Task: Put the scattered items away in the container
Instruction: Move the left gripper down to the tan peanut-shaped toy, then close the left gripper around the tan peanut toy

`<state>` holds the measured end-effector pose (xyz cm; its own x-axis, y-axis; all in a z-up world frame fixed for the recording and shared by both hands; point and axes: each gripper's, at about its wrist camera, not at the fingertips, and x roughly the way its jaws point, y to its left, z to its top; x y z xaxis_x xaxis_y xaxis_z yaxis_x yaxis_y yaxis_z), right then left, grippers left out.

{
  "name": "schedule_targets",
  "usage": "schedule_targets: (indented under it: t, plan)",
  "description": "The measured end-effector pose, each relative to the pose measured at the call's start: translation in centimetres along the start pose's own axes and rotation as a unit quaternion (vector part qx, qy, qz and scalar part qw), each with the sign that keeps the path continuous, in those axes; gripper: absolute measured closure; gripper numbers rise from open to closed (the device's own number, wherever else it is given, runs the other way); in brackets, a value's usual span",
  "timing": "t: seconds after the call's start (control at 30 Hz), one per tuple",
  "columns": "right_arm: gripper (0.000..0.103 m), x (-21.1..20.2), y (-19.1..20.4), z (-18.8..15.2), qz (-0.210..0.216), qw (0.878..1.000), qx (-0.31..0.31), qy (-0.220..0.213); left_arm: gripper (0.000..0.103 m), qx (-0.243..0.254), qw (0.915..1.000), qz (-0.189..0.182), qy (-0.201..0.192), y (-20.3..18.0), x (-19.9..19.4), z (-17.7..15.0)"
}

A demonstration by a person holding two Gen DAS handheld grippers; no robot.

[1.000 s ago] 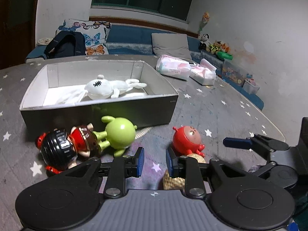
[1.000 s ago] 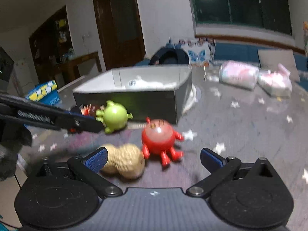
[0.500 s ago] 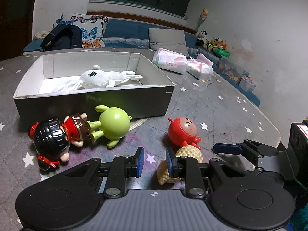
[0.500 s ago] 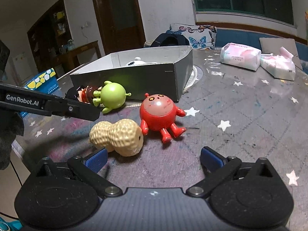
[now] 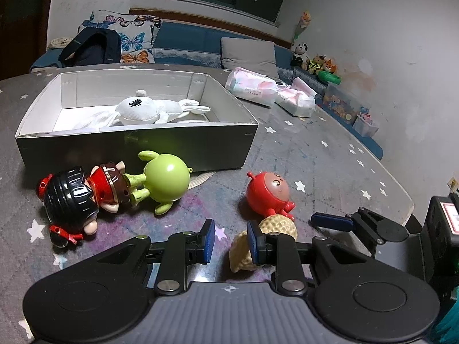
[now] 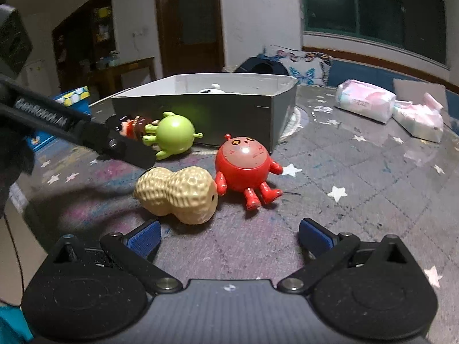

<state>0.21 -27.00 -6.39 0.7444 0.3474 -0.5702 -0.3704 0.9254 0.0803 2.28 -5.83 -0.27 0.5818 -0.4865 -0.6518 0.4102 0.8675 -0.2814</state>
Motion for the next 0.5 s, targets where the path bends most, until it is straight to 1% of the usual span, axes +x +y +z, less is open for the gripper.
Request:
schedule_targets:
  t: [0.2, 0.4, 0.43, 0.5]
  plan:
    - [0.0, -0.6, -1.4, -0.1, 0.049, 0.999, -0.005, -0.007, 0.076, -0.006, 0.9999, 0.012, 0.005, -0.4, 0.5, 0.8]
    - [0.0, -0.5, -1.7, -0.1, 0.079, 0.997, -0.025, -0.003, 0.076, -0.029, 0.9994, 0.02, -0.002, -0.4, 0.8, 0.9]
    - [0.0, -0.5, -1.7, 0.0, 0.085, 0.996, -0.028, -0.001, 0.076, -0.034, 0.9992, 0.022, -0.004, -0.4, 0.8, 0.8]
    - [0.004, -0.6, -1.4, 0.1, 0.091, 0.995, -0.037, 0.002, 0.076, -0.042, 0.9988, 0.022, -0.01, -0.2, 0.7, 0.6]
